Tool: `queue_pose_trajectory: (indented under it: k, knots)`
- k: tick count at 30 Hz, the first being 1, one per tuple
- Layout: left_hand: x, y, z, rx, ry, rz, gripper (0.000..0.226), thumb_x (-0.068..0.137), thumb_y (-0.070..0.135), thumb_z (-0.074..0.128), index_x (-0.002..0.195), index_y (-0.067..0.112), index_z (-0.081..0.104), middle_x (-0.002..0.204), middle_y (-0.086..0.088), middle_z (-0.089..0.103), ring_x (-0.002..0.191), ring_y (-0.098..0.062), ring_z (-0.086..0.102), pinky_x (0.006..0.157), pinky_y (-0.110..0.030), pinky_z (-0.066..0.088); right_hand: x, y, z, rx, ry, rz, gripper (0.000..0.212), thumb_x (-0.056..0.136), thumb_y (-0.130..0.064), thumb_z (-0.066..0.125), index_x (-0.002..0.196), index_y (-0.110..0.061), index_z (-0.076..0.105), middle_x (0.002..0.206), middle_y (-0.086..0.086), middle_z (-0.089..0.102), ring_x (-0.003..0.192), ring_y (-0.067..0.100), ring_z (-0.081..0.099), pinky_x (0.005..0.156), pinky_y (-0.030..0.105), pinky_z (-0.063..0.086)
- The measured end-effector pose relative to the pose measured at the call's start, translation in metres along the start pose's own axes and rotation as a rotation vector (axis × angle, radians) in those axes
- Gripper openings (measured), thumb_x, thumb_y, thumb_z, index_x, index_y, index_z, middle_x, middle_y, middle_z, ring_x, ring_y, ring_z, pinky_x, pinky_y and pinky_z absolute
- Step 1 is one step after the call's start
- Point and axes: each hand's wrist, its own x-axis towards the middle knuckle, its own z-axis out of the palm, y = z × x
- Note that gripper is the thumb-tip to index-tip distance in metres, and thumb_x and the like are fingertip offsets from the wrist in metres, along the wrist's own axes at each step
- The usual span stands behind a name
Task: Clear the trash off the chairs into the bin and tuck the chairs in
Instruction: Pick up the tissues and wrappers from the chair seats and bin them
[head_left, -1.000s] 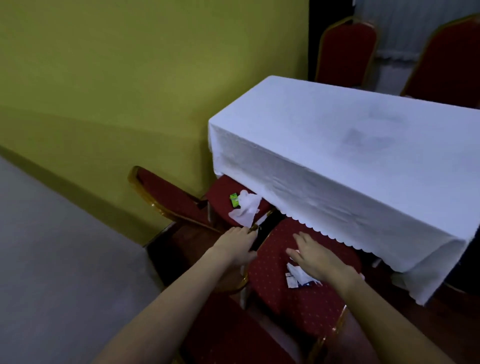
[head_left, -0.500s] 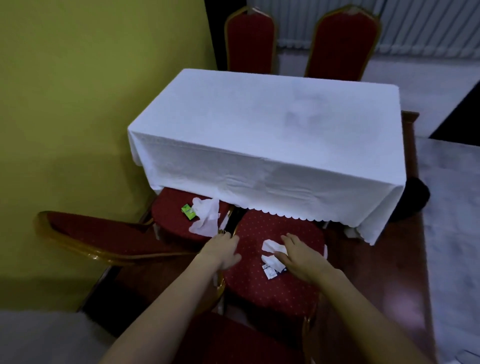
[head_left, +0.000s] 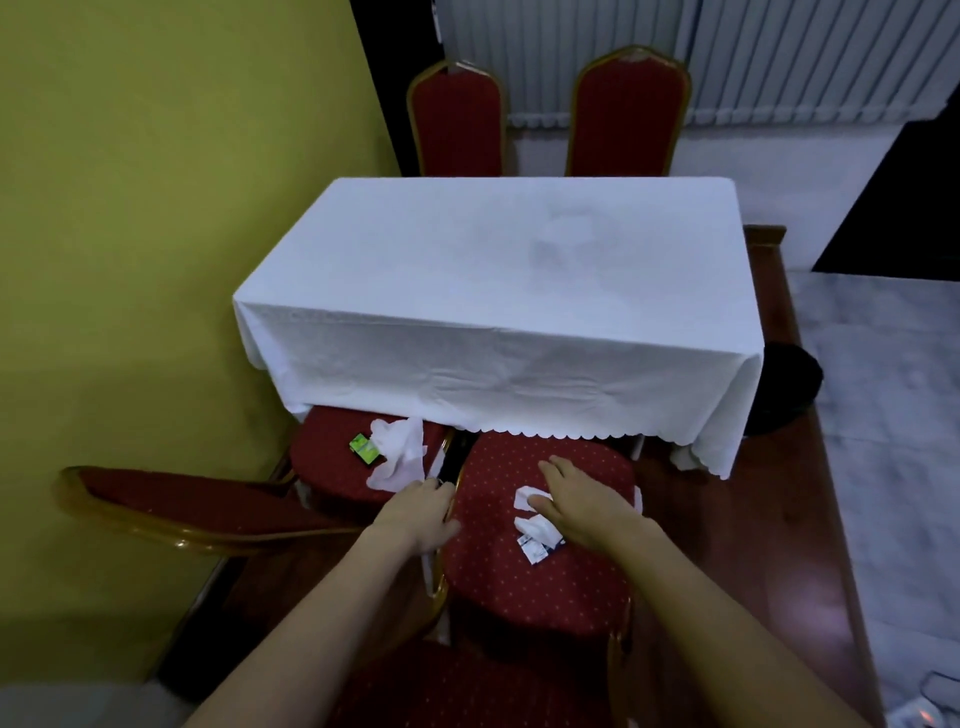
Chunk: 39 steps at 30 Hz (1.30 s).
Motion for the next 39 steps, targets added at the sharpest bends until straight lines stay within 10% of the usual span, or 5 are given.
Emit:
queue_pose_trajectory:
  k: [12, 16, 22, 39]
  knots:
    - [-0.003, -0.052, -0.001, -0.024, -0.081, -0.012, 0.035, 0.088, 0.030, 0.051, 0.113, 0.006, 0.052, 0.118, -0.017, 0.056, 0.111, -0.033, 0.052, 0.095, -0.041, 0.043, 0.021, -0.021, 0.014, 0.046, 0.011, 0.084, 0.081, 0.089, -0.062, 0.007, 0.147, -0.009, 0.023, 0.158, 0.015, 0.014, 0.146, 0.029, 0.013, 0.119, 0.043, 0.018]
    - [0.010, -0.069, -0.003, -0.046, -0.075, 0.039, 0.037, 0.090, 0.033, 0.050, 0.119, 0.009, 0.049, 0.122, -0.015, 0.054, 0.113, -0.032, 0.050, 0.094, -0.041, 0.042, 0.038, -0.038, 0.024, 0.098, 0.036, 0.147, 0.063, 0.097, -0.043, 0.038, 0.149, -0.013, 0.018, 0.159, 0.009, 0.014, 0.146, 0.030, 0.017, 0.118, 0.046, 0.021]
    - [0.028, -0.100, -0.012, -0.059, -0.045, 0.086, 0.037, 0.091, 0.034, 0.049, 0.117, 0.008, 0.052, 0.125, -0.014, 0.054, 0.118, -0.030, 0.048, 0.096, -0.041, 0.042, 0.057, -0.069, 0.034, 0.073, 0.022, 0.171, 0.073, 0.092, -0.055, 0.014, 0.145, -0.007, 0.027, 0.158, 0.014, 0.016, 0.147, 0.025, 0.014, 0.119, 0.044, 0.021]
    - [0.020, -0.178, -0.010, -0.021, -0.027, -0.032, 0.046, 0.091, 0.033, 0.049, 0.129, 0.007, 0.045, 0.127, -0.016, 0.051, 0.117, -0.034, 0.049, 0.100, -0.042, 0.039, 0.147, -0.141, 0.061, 0.087, -0.043, 0.007, 0.056, 0.100, -0.037, 0.034, 0.145, -0.005, 0.024, 0.152, 0.017, 0.028, 0.137, 0.031, 0.033, 0.110, 0.041, 0.032]
